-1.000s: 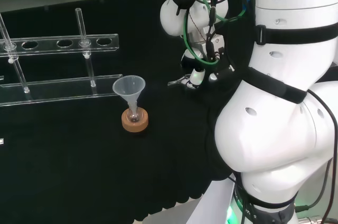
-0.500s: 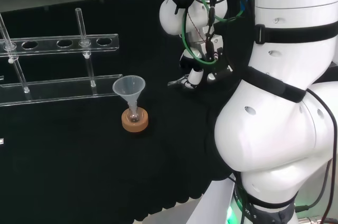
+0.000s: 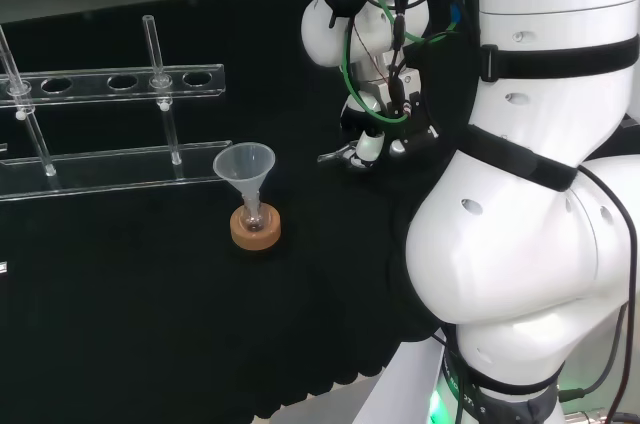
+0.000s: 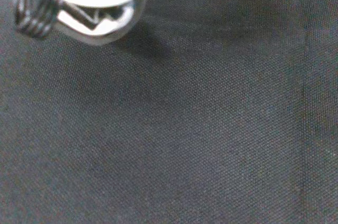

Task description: Pick up the weighing funnel.

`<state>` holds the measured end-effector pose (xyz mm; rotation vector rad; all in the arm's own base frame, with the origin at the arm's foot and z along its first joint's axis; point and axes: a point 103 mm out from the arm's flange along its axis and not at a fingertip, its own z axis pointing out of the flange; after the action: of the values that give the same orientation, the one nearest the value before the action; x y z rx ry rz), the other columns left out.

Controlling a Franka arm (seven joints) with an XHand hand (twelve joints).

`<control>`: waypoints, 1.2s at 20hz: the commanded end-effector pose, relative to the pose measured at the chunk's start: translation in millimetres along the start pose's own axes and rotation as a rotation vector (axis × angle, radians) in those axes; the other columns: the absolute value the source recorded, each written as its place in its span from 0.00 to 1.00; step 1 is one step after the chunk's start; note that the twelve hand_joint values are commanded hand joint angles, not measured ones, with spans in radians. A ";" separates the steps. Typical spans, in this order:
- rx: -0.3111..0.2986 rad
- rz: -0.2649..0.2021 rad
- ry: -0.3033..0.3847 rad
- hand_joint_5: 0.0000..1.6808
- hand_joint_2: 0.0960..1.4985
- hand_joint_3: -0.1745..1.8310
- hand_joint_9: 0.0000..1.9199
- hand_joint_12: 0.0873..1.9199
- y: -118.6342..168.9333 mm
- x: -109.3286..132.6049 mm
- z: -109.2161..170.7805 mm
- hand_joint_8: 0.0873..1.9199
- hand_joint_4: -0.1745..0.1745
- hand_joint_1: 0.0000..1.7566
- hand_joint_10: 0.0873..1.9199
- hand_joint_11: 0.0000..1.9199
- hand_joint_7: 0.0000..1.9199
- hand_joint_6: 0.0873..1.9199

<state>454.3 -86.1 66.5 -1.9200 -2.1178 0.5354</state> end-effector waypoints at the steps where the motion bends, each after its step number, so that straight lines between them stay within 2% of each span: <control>1: 0.000 0.012 0.021 0.44 0.28 0.44 0.50 0.66 2.0 -0.7 0.2 0.18 0.53 0.57 0.17 0.24 0.50 0.22; 8: 0.003 0.023 0.044 0.52 0.28 0.45 0.55 0.64 2.6 -0.3 -1.1 0.18 0.52 0.59 0.15 0.26 0.56 0.27; 11: 0.003 0.029 0.055 0.54 0.28 0.45 0.56 0.63 1.8 0.5 -0.4 0.17 0.48 0.60 0.13 0.28 0.57 0.27; 24: -0.005 0.060 0.099 0.55 0.26 0.46 0.59 0.61 -1.3 9.1 2.1 0.15 0.45 0.62 0.10 0.31 0.59 0.27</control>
<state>451.6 -79.6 65.0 -1.9664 -2.0231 0.4469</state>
